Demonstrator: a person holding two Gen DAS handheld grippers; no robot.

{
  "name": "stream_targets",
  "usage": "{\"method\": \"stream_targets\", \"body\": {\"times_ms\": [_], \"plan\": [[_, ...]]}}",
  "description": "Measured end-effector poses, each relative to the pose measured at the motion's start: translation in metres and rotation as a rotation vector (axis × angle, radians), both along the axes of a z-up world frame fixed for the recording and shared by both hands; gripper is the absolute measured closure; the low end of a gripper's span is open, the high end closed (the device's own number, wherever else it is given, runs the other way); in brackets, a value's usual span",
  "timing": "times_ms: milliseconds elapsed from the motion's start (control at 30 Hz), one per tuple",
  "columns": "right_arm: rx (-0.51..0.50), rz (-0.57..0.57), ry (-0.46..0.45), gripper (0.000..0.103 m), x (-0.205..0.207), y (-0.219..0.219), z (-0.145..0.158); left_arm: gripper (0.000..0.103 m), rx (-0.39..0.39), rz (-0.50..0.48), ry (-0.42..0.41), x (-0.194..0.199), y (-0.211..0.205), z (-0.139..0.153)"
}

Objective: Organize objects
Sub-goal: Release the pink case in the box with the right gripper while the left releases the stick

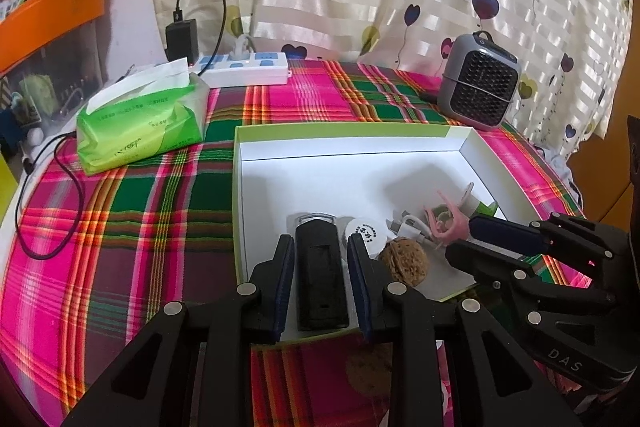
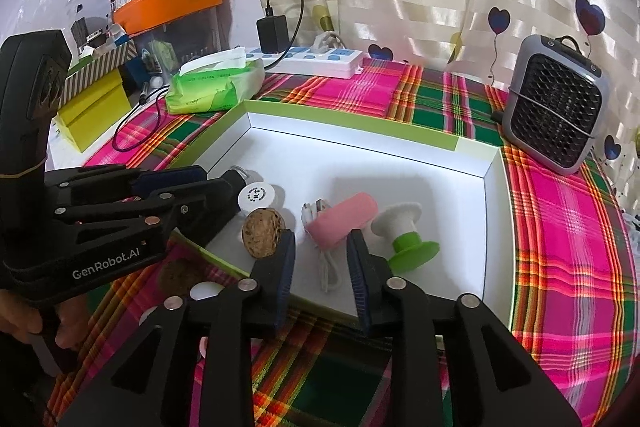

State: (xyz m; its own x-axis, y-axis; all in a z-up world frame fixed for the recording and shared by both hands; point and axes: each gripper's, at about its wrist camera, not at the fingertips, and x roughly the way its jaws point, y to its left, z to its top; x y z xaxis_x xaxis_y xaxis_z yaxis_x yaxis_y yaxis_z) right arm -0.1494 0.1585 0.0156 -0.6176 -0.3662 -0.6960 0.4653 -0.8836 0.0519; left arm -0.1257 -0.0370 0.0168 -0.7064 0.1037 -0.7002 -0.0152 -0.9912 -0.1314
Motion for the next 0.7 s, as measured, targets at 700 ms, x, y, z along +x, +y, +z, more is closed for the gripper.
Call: {"method": "stream_targets", "body": {"times_ms": [700], "plan": [[-0.013, -0.005, 0.068, 0.073, 0.033, 0.004, 0.013, 0.078, -0.013, -0.024, 0.046, 0.029, 0.014, 0.016]]}}
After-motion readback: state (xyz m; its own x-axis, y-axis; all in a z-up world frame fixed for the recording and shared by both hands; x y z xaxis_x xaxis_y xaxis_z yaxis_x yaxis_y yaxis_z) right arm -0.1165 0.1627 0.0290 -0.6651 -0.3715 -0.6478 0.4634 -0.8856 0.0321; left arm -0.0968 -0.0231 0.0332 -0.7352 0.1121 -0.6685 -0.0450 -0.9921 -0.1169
